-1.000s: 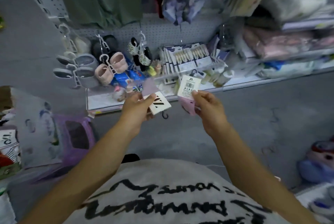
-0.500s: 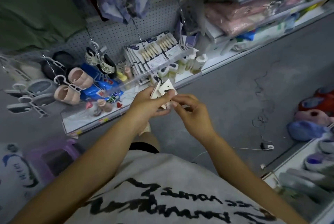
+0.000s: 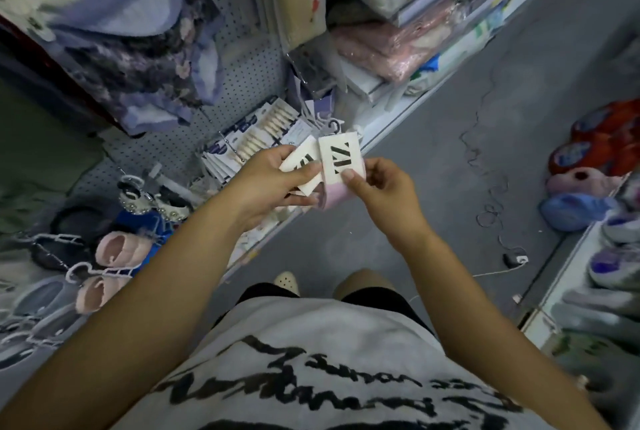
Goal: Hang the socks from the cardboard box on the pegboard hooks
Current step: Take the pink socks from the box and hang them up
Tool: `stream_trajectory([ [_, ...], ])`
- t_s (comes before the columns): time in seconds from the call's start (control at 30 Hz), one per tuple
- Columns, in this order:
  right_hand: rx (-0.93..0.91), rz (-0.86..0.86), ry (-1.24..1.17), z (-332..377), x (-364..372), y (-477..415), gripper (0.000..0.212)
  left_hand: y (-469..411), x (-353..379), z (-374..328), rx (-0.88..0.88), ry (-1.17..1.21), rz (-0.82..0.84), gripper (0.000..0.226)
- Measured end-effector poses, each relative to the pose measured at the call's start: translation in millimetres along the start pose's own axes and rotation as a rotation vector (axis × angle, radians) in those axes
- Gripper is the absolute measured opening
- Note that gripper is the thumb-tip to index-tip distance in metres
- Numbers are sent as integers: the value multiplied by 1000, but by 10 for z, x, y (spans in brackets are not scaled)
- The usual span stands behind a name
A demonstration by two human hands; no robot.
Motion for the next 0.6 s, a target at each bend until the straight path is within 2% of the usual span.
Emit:
stream_trajectory([
  [0.13,62,-106,-50,5,-220,-307,11,-196,-17,-255,49,-61,-110,15],
  [0.23,31,-114,-72,100,-356,-611,15,-329,138,-526,115,-37,-214,21],
  [0.33,-34,-38,-79,268,-510,-942,11,-407,361,-850,248,-43,-342,33],
  [0.47,-131,65,-102,561,-832,-1412,11,-421,663,-1264,434,-79,-590,45],
  [0.6,-227,160,-125,854,-1091,-1844,11,-383,900,-1659,568,-29,-694,48],
])
Point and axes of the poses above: each hand's wrist, its own y-axis away from the middle knuckle, its own x-axis out of the palm, z = x × y, the point moved 1 cm from there along -y, towards the middle knuckle, and after that the axes turned 11 degrees about -x, right-handed, at the moved point
